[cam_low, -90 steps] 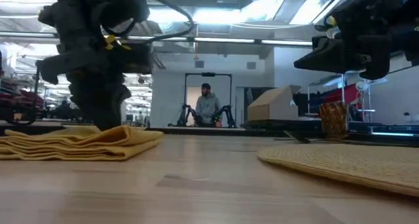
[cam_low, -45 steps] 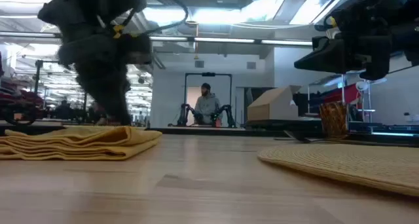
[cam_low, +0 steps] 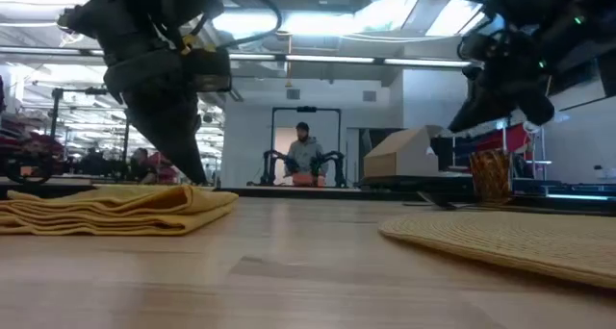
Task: Set table place
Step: Put the black fork on the yellow table napkin
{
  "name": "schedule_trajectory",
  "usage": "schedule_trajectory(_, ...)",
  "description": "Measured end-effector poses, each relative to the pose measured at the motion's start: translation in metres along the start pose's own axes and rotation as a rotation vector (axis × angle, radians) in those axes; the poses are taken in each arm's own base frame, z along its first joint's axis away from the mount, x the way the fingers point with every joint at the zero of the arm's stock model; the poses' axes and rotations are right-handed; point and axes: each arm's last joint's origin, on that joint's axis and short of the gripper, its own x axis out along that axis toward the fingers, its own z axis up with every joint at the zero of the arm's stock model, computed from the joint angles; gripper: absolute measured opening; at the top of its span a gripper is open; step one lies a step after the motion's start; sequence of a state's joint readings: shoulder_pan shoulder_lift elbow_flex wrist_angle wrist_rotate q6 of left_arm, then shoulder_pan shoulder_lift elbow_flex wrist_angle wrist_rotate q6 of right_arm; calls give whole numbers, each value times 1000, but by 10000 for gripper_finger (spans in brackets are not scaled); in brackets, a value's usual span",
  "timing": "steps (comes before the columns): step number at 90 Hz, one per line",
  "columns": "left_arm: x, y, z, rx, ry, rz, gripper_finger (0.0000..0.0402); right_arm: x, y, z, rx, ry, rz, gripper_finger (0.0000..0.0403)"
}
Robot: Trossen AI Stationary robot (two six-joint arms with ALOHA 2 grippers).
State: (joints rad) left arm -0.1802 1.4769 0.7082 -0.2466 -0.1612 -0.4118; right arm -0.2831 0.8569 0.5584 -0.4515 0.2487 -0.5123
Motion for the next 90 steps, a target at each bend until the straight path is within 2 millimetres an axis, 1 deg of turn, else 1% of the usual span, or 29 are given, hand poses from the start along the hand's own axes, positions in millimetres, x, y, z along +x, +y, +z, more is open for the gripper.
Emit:
schedule_trajectory(13, 0, 0, 0, 0, 0, 0, 0, -7, -25, 4, -30, 66, -21, 4)
schedule_trajectory(21, 0, 0, 0, 0, 0, 0, 0, -2, -34, 3, -19, 85, -4, 20)
schedule_trajectory(37, 0, 0, 0, 0, 0, 0, 0, 20, -40, -6, -26, 156, 74, 66)
schedule_trajectory(47, 0, 0, 0, 0, 1, 1, 0, 36, -43, -10, -36, 201, 103, 81)
schedule_trajectory(62, 0, -1, 0, 2, 0, -2, 0, 55, -47, -16, -16, 187, 172, 85)
schedule_trajectory(79, 0, -2, -1, 8, 0, -5, 0, 75, -51, -31, 11, 255, 223, 86)
schedule_trajectory(90, 0, -2, -1, 8, 0, -5, 0, 84, -54, -40, 7, 302, 238, 86)
